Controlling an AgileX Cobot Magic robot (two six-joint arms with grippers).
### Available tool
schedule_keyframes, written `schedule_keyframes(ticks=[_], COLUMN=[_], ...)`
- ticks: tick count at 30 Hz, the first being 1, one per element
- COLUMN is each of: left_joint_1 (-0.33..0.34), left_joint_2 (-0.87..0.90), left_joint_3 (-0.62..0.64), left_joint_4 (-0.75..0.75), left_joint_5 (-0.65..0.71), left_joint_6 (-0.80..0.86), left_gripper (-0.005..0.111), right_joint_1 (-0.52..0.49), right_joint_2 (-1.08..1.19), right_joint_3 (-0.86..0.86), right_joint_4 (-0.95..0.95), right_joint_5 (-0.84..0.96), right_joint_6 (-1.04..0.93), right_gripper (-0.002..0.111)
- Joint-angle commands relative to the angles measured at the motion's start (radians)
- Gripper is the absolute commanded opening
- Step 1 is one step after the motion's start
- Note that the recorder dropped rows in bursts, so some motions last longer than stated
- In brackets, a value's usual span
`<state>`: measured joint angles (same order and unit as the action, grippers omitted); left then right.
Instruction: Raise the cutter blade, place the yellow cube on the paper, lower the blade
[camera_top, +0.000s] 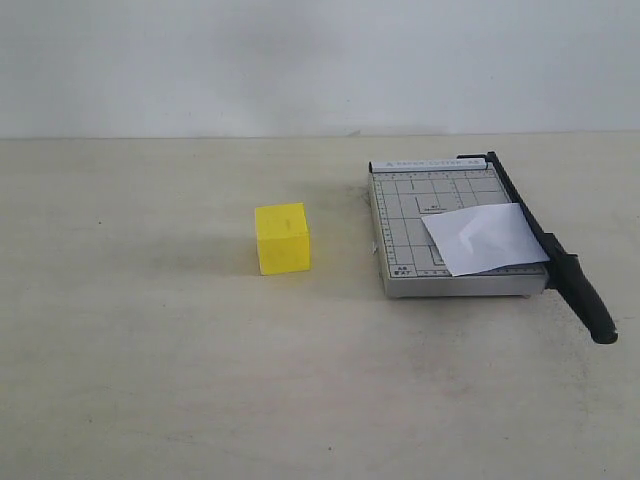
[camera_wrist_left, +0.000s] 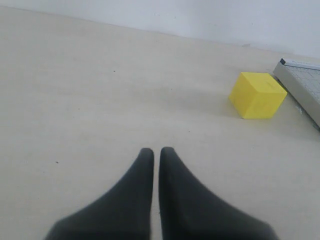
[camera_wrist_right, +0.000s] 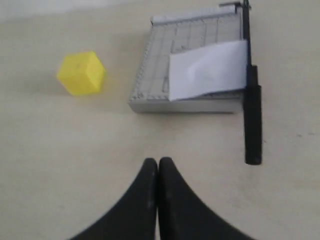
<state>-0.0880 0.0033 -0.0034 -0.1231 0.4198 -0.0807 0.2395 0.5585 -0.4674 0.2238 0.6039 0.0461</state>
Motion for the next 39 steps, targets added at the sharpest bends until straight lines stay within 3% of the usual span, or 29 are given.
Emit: schedule_keyframes(ticks=[1, 4, 7, 8, 12, 22, 39], left_joint_1=[-0.003, -0.003, -0.003, -0.003, -0.003, -0.003, -0.003], left_joint_2=[-0.003, -0.003, -0.003, -0.003, -0.003, -0.003, -0.003], left_joint_3=[0.003, 0.003, 0.003, 0.003, 0.003, 0.003, 0.003], left_joint_4=[0.003, 0.003, 0.003, 0.003, 0.003, 0.003, 0.003], left_joint_5=[-0.012, -0.012, -0.012, -0.012, -0.012, -0.012, -0.012], left_joint_6=[0.0, 0.0, 0.0, 0.0, 0.0, 0.0, 0.0], left_gripper=[0.004, 0.004, 0.004, 0.004, 0.004, 0.004, 0.004], right_joint_1=[0.001, 0.001, 0.001, 0.001, 0.001, -0.001, -0.001], right_joint_2=[0.225, 0.353, 0.463, 0.497, 0.622, 0.888, 1.112], right_joint_3=[-0.162, -0.254, -0.299, -0.309, -0.329, -0.374, -0.441], right_joint_4=[-0.18, -0.224, -0.239, -0.245, -0.316, -0.375, -0.485], right_joint_5=[0.142, 0.179, 0.163, 0.152, 0.14, 0.062, 0.016], right_joint_6=[0.023, 0.023, 0.033, 0.047, 0.091, 0.057, 0.061], right_gripper=[0.009, 0.032, 0.073, 0.078, 0.071, 0.072, 0.072])
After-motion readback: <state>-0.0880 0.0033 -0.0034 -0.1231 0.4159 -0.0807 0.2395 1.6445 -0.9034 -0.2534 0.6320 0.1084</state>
